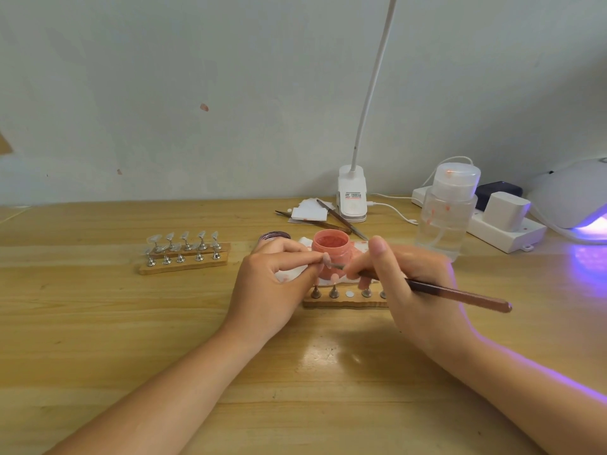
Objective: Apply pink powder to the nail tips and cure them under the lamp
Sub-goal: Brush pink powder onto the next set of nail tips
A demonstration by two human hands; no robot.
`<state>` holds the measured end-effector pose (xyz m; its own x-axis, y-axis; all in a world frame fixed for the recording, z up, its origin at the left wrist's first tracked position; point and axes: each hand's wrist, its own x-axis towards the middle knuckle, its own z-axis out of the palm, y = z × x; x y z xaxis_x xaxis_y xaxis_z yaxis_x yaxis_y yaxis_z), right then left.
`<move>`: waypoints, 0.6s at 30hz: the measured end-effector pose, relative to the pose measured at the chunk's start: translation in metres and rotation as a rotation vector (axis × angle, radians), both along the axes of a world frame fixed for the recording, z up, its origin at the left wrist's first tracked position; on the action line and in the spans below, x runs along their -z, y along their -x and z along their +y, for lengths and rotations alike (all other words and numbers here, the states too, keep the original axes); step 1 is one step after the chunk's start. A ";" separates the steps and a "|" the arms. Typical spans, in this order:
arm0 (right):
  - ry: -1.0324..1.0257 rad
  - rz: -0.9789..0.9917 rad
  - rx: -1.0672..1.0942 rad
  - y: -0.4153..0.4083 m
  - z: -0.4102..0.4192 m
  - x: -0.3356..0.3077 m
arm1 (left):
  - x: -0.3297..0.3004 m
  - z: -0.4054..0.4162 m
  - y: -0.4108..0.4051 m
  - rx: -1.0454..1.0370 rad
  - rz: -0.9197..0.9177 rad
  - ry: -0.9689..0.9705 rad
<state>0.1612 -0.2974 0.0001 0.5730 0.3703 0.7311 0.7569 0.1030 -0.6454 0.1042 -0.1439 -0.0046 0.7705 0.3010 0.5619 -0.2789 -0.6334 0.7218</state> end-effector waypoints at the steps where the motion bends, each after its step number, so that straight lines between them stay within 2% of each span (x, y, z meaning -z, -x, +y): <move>1: -0.012 0.035 -0.006 0.000 -0.001 0.001 | 0.000 0.000 0.000 0.001 0.005 -0.009; 6: 0.014 -0.050 0.028 -0.001 0.000 0.000 | -0.001 -0.001 0.001 -0.011 0.010 -0.020; 10: -0.015 -0.003 0.004 0.000 -0.001 0.001 | -0.002 -0.002 0.002 -0.008 0.010 -0.018; 14: 0.032 -0.100 0.032 0.000 0.001 -0.002 | -0.002 -0.001 0.002 -0.013 0.009 -0.021; 18: 0.016 -0.012 -0.007 0.000 0.000 0.001 | -0.002 -0.002 0.002 -0.008 0.011 -0.014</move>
<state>0.1613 -0.2978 -0.0009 0.5615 0.3863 0.7318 0.7639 0.0981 -0.6379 0.1025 -0.1456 -0.0027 0.7741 0.2996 0.5576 -0.2657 -0.6457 0.7158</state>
